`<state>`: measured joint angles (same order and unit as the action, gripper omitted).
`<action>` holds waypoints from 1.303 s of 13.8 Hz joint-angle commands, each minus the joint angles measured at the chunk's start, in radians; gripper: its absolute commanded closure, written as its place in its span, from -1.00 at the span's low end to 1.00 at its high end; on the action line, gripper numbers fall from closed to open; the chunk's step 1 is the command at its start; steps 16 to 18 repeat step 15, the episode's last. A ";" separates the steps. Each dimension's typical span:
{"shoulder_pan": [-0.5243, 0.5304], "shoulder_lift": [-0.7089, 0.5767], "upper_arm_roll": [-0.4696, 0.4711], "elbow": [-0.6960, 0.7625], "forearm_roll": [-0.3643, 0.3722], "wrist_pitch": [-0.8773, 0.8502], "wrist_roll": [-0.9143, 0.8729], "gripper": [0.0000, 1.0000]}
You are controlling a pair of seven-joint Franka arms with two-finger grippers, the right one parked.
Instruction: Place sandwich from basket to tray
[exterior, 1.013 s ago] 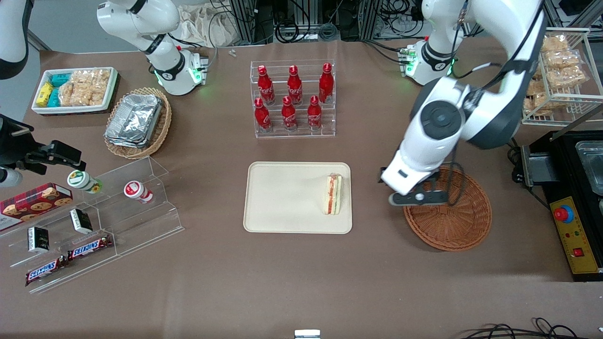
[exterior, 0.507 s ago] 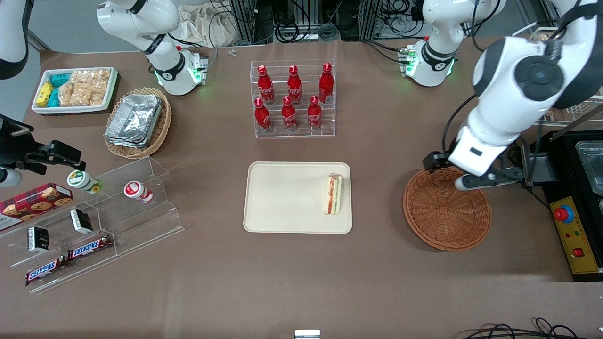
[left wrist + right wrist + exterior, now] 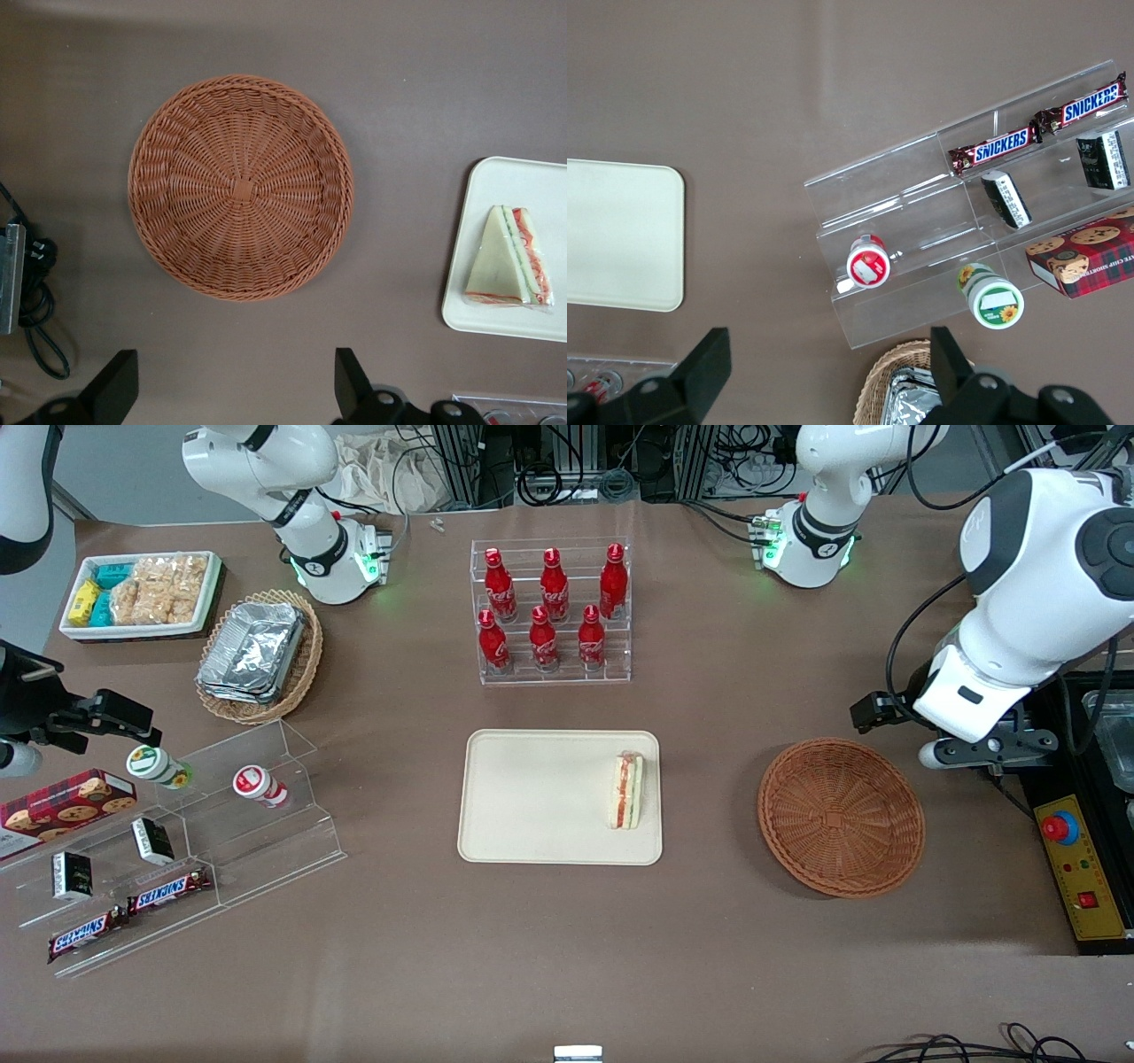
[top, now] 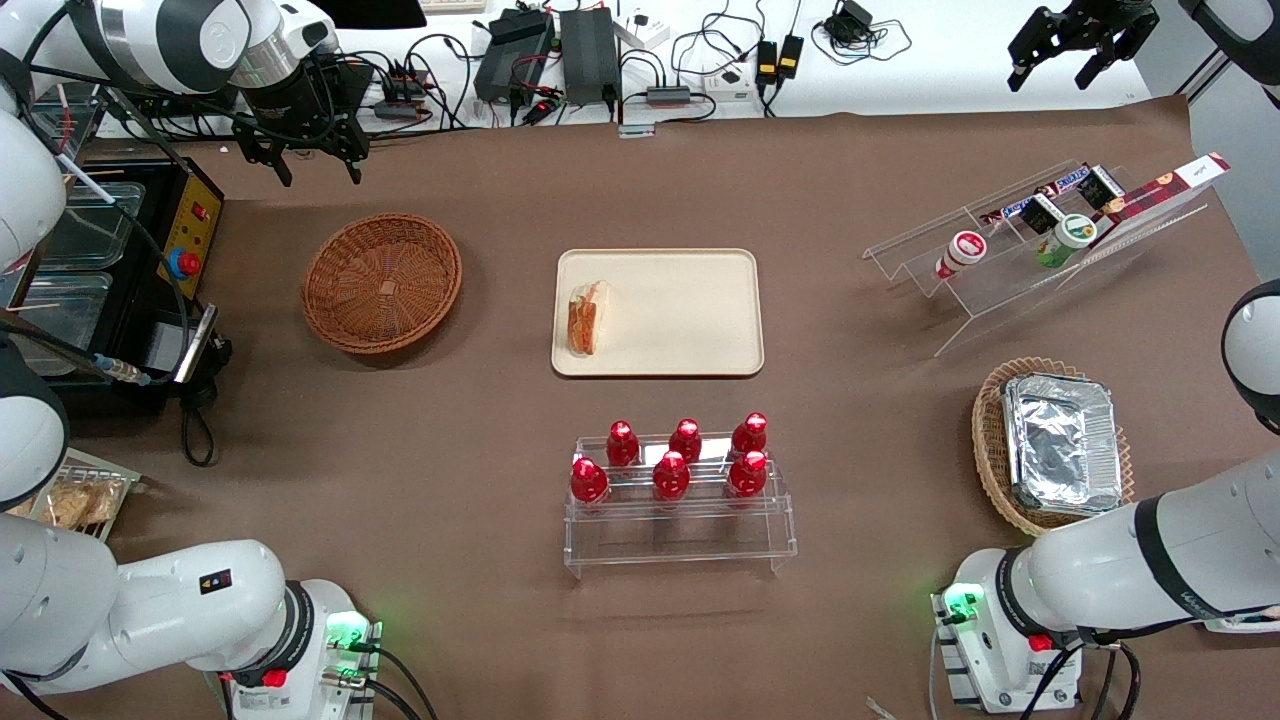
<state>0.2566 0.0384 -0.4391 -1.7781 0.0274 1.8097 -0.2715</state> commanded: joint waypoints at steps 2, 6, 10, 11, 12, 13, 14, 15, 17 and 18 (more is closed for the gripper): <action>0.013 -0.044 -0.001 -0.023 -0.012 -0.018 0.032 -0.99; 0.013 -0.048 0.031 -0.006 -0.014 -0.061 0.064 -0.99; -0.248 -0.045 0.363 -0.001 -0.023 -0.061 0.158 -0.99; -0.260 -0.035 0.388 0.021 -0.026 -0.063 0.187 -0.99; -0.252 -0.016 0.390 0.052 -0.040 -0.069 0.216 -0.99; -0.241 0.019 0.392 0.093 -0.062 -0.088 0.222 -0.99; -0.238 0.044 0.392 0.123 -0.055 -0.113 0.222 -0.99; -0.238 0.064 0.392 0.138 -0.052 -0.125 0.224 -0.99; -0.238 0.064 0.392 0.138 -0.052 -0.125 0.224 -0.99; -0.238 0.064 0.392 0.138 -0.052 -0.125 0.224 -0.99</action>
